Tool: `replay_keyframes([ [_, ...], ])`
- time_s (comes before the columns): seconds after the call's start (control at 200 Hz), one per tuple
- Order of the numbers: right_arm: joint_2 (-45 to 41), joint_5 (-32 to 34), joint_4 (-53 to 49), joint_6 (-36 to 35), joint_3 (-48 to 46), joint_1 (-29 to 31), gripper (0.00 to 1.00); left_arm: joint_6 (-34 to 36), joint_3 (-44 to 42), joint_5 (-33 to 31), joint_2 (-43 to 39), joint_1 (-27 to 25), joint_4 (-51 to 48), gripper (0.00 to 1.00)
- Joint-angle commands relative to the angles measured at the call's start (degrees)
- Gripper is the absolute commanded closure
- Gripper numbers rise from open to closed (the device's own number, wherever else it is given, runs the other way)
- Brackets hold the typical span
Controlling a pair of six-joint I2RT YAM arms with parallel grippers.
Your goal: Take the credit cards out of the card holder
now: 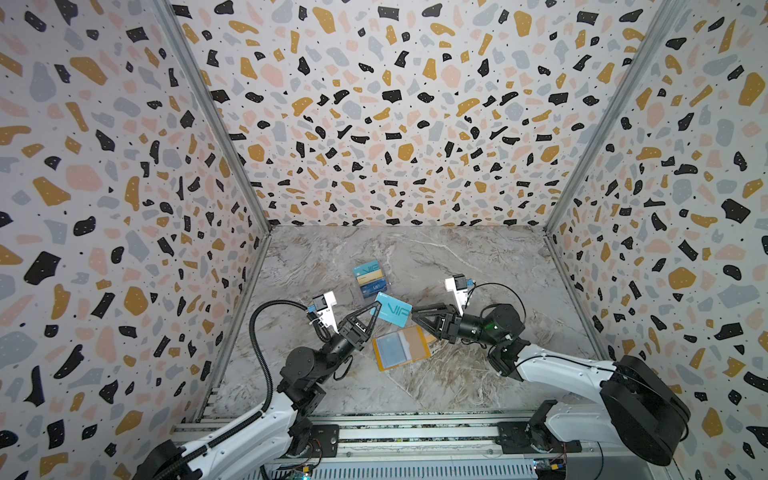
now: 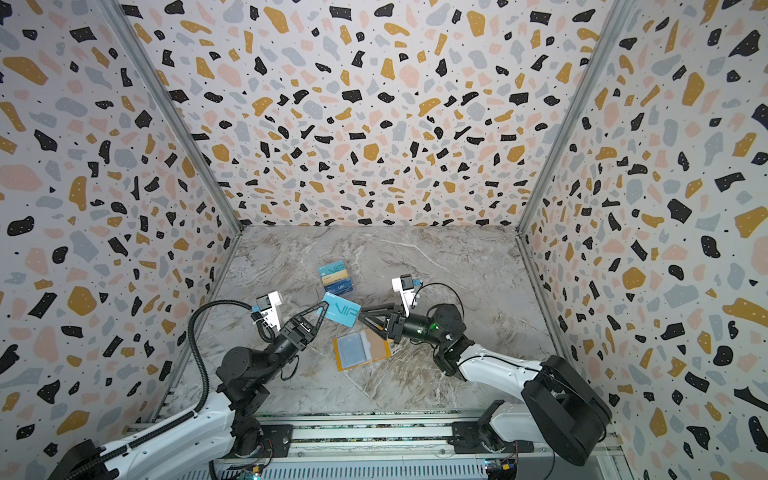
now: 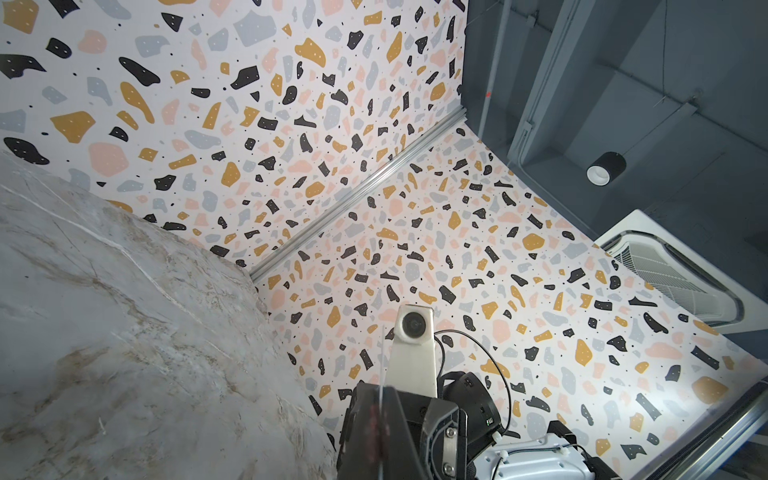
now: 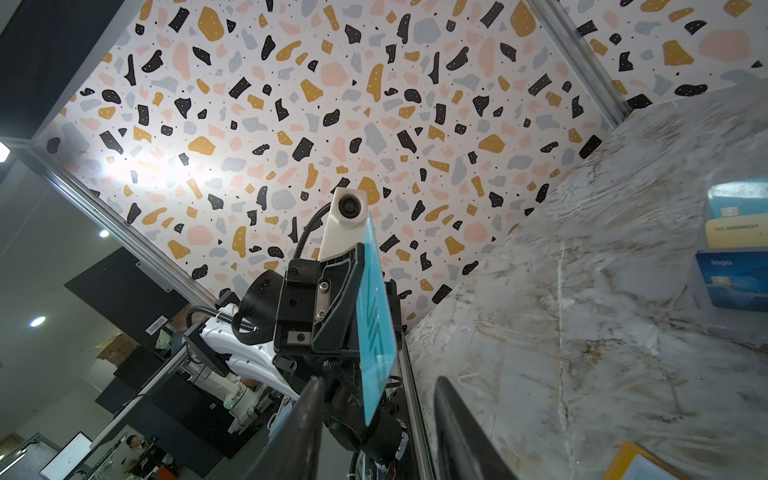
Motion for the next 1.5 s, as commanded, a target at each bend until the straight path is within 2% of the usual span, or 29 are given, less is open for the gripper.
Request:
replay_keyframes([
  [0.0, 0.6, -1.9, 3.1, 0.6, 2.8, 0.9, 0.57, -1.0, -0.4, 0.3, 0.6, -0.1, 6.4, 1.0],
  [0.536, 4.4, -2.4, 7.3, 2.7, 4.6, 3.5, 0.77, -1.0, -1.6, -0.8, 1.0, -0.1, 7.7, 1.0],
  [0.846, 4.7, -2.4, 6.6, 2.8, 4.8, 3.5, 0.96, -1.0, -2.1, -1.8, 0.4, -0.1, 5.8, 1.0],
  [0.981, 4.1, -2.1, 6.2, 2.8, 4.5, 3.1, 0.98, 0.9, -0.7, -2.4, -1.1, 0.0, -1.7, 0.67],
  [1.176, 1.2, -2.4, 3.7, 2.5, 1.9, 0.9, 1.0, 6.4, 1.3, -2.9, -5.8, 0.1, -15.6, 0.38],
  [1.316, -3.0, -3.5, -4.0, -0.7, 0.8, -2.2, 1.0, 12.2, 4.2, -3.2, -8.9, 0.5, -28.8, 0.28],
  [1.492, -9.0, -4.0, -32.3, -15.9, 6.4, -5.1, 1.0, 20.4, 9.8, 1.7, -9.0, 1.0, -40.6, 0.23],
])
